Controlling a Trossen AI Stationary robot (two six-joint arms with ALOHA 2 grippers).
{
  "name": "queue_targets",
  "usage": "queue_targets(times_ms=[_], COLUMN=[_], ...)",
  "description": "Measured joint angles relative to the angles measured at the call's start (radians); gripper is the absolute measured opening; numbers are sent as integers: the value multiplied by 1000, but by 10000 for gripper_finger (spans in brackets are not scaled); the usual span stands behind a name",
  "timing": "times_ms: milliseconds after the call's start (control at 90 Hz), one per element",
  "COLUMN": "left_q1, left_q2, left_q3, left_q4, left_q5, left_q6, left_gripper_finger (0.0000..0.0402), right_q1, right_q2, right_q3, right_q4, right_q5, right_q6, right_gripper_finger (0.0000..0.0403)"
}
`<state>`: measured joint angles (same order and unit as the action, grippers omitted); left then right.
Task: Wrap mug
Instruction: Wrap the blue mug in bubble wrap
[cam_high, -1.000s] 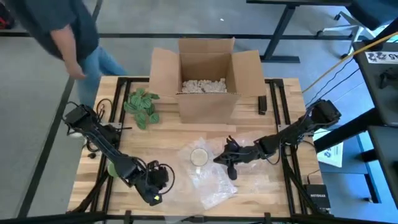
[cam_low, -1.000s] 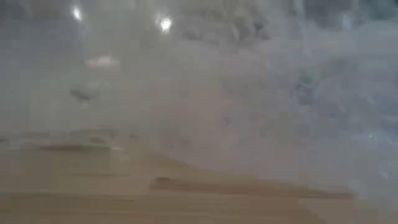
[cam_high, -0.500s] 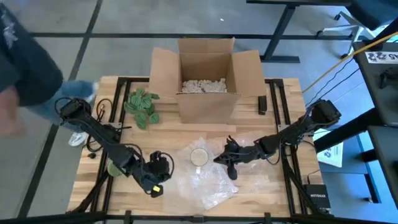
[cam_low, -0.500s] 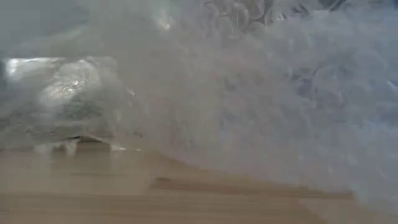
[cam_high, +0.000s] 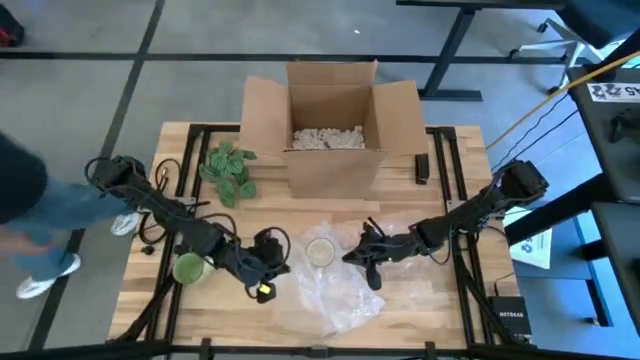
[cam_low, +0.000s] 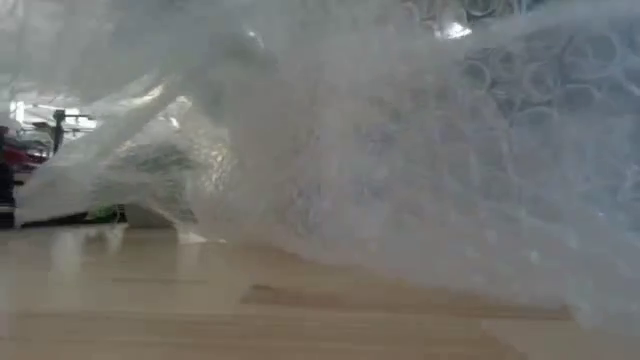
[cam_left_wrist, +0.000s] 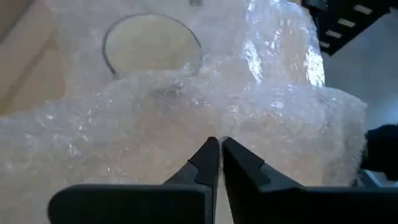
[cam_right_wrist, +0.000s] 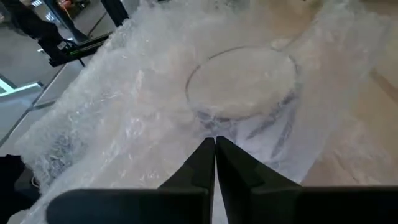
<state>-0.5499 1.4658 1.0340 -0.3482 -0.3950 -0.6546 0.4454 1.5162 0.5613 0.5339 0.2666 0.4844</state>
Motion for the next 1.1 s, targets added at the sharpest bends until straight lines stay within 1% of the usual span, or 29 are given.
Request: queue_targets(times_ms=[122, 200, 367, 556, 822, 933, 1022, 1100], left_q1=[18, 30, 50, 85, 139, 155, 173, 188], left_q2=[0, 0, 0, 0, 0, 0, 0, 0], left_q3=[0, 0, 0, 0, 0, 0, 0, 0], left_q4=[2, 11, 121, 236, 246, 239, 230, 226], left_q5=[1, 0, 1, 2, 2, 22, 62, 71], left_q6=[3, 4, 64, 152, 158, 177, 192, 191], left_gripper_finger=[0, 0, 0, 0, 1, 16, 38, 61], right_q1=[0, 0, 0, -1, -1, -1, -1, -1], right_q2=[0, 0, 0, 0, 0, 0, 0, 0], right_q3=[0, 0, 3, 21, 22, 22, 22, 22], right_q4=[6, 53, 145, 110, 67, 66, 64, 62], right_q5=[3, 8, 11, 10, 10, 10, 10, 10], right_q6=[-6, -26, -75, -88, -72, -71, -71, -71], right_gripper_finger=[0, 0, 0, 0, 0, 0, 0, 0])
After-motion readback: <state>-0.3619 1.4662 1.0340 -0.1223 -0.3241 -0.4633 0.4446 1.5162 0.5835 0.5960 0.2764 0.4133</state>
